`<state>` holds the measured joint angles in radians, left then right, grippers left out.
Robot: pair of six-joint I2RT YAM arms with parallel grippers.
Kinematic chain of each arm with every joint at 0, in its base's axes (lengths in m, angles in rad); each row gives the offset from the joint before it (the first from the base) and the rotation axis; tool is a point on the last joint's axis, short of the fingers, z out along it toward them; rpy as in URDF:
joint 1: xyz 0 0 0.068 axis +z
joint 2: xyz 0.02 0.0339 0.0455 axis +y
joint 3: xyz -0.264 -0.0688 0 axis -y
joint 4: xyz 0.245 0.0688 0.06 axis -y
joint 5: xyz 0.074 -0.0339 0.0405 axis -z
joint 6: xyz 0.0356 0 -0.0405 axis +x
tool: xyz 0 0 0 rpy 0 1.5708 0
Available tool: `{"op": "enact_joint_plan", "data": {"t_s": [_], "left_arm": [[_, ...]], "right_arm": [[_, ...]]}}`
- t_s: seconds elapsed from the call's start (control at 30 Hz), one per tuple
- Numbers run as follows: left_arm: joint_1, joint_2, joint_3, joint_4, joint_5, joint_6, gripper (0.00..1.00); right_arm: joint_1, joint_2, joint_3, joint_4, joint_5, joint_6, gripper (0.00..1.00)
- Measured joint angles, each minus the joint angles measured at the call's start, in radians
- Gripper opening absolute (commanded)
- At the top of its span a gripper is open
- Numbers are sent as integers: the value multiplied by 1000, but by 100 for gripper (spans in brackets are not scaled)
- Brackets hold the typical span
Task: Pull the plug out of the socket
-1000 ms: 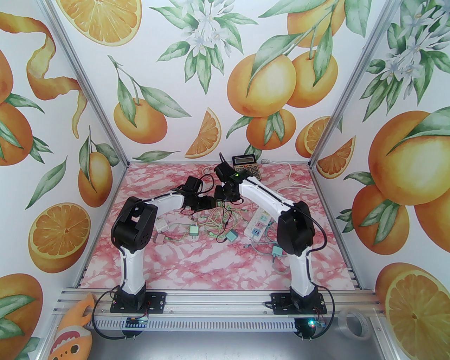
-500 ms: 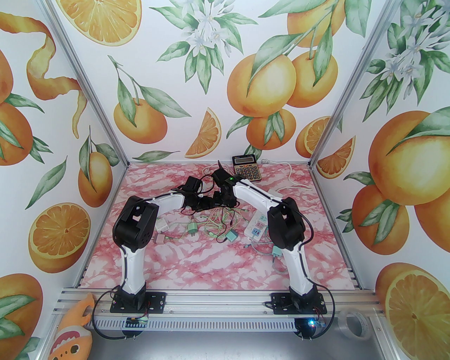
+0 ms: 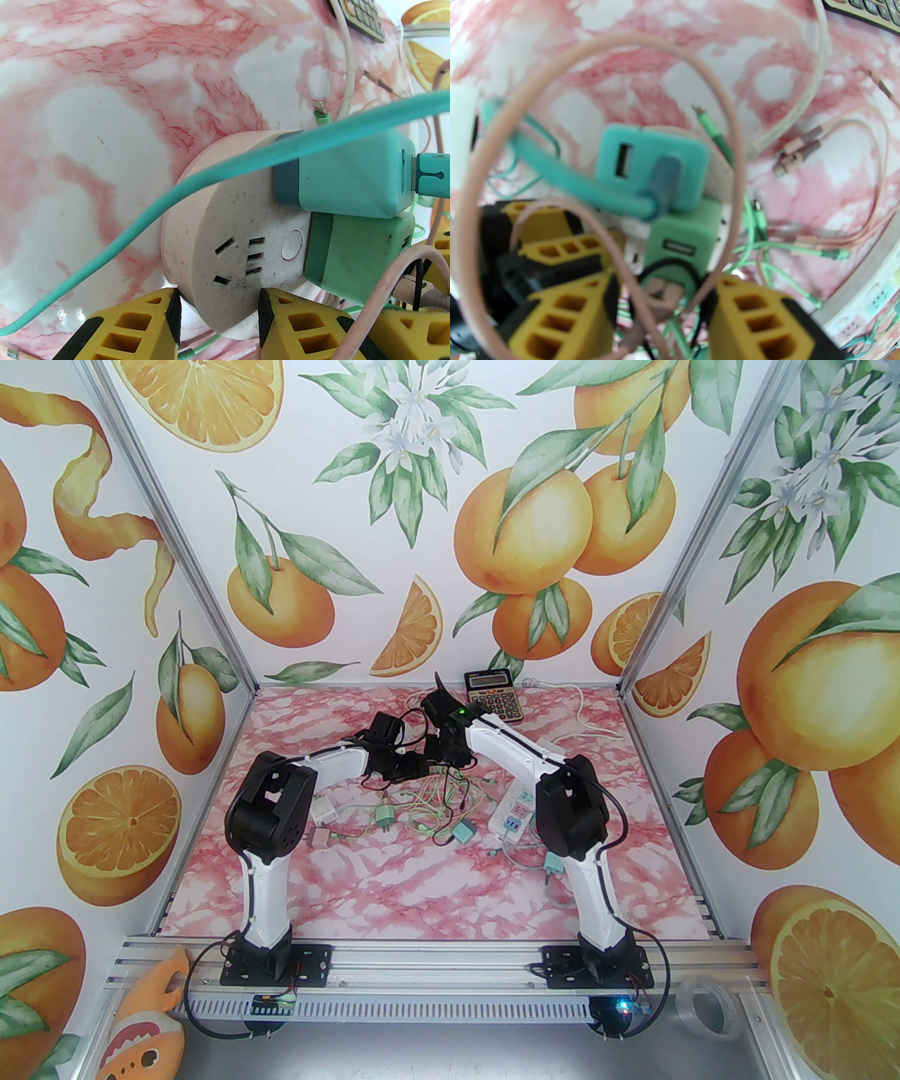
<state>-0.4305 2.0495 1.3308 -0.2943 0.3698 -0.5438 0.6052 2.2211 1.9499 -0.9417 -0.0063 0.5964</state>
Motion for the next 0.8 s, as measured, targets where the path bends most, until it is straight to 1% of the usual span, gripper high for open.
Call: {"op": "enact_joint_plan", "data": {"t_s": [0.1, 0.17, 0.43, 0.47, 0.57, 0.6, 0.8], "left_arm": [[0, 0, -2, 3, 4, 0, 34], [0, 0, -2, 4, 5, 0, 33], [0, 0, -2, 5, 5, -1, 34], [0, 0, -2, 5, 5, -2, 34], [0, 0, -2, 5, 5, -4, 34], [0, 0, -2, 5, 5, -5, 34], [0, 0, 5, -4, 0, -8, 34]], "right_arm": [[-3, 19, 12, -6, 1, -2, 43], [-4, 32, 12, -7, 6, -10, 40], [-3, 44, 12, -12, 35, -10, 40], [-3, 44, 12, -12, 38, -10, 39], [-3, 44, 12, -16, 45, -10, 26], [-3, 44, 15, -15, 49, -4, 25], [-3, 44, 16, -14, 52, -2, 24]]}}
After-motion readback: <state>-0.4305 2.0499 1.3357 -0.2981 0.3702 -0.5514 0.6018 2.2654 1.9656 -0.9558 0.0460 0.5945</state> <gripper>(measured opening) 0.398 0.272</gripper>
